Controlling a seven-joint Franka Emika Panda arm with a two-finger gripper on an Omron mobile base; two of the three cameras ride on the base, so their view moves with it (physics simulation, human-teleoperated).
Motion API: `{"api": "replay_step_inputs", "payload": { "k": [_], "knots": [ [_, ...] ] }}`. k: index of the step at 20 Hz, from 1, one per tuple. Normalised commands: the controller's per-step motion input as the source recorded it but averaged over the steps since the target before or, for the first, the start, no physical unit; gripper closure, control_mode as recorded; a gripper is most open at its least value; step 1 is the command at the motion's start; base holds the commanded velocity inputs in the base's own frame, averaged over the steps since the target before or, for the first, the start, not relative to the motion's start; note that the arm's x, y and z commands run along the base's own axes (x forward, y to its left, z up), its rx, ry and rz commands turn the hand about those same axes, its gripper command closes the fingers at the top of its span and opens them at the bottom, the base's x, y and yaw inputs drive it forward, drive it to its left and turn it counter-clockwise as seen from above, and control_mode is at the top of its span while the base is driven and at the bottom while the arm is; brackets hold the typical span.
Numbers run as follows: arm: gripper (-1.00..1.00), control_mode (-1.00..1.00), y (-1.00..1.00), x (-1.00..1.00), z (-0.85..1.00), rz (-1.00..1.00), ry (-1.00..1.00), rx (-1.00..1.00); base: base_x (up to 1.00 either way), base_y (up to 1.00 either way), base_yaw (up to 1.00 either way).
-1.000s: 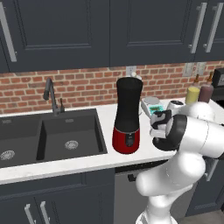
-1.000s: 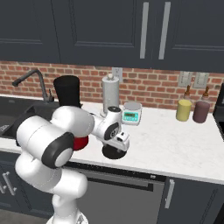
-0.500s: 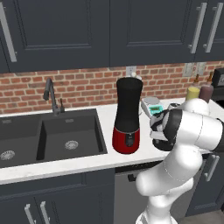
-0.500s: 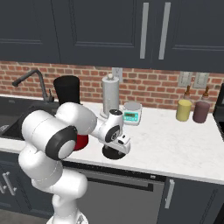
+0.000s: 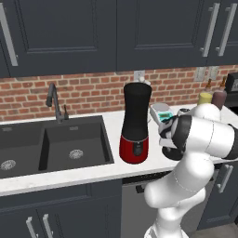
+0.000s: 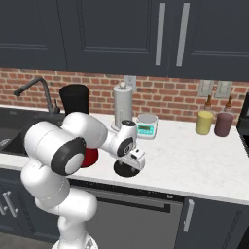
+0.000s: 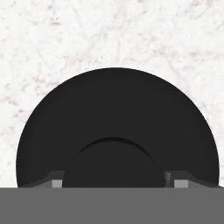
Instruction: Close the lid blender by securely placing the lid on top.
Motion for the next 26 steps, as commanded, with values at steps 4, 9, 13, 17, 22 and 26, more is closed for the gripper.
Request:
{"api": "replay_step_inputs", "payload": {
  "k": [4,9,13,17,22,26],
  "knots": [
    [1.00,-1.00,0.09,0.00,-0.07,0.00,-0.07,0.00,0.00,0.00,0.00],
    [1.00,-1.00,0.00,0.00,-0.01,0.00,-0.11,0.02,0.00,0.00,0.00],
    [1.00,-1.00,0.00,-0.11,0.15,0.01,-0.15,0.02,0.00,0.00,0.00],
    [1.00,-1.00,-0.02,-0.48,0.58,-0.01,-0.06,0.00,0.00,0.00,0.00],
    [1.00,-1.00,-0.05,-0.63,0.99,0.00,-0.17,0.00,0.00,0.00,0.00],
    [1.00,-1.00,0.00,-0.55,1.00,0.00,-0.17,0.00,0.00,0.00,0.00]
  ]
}}
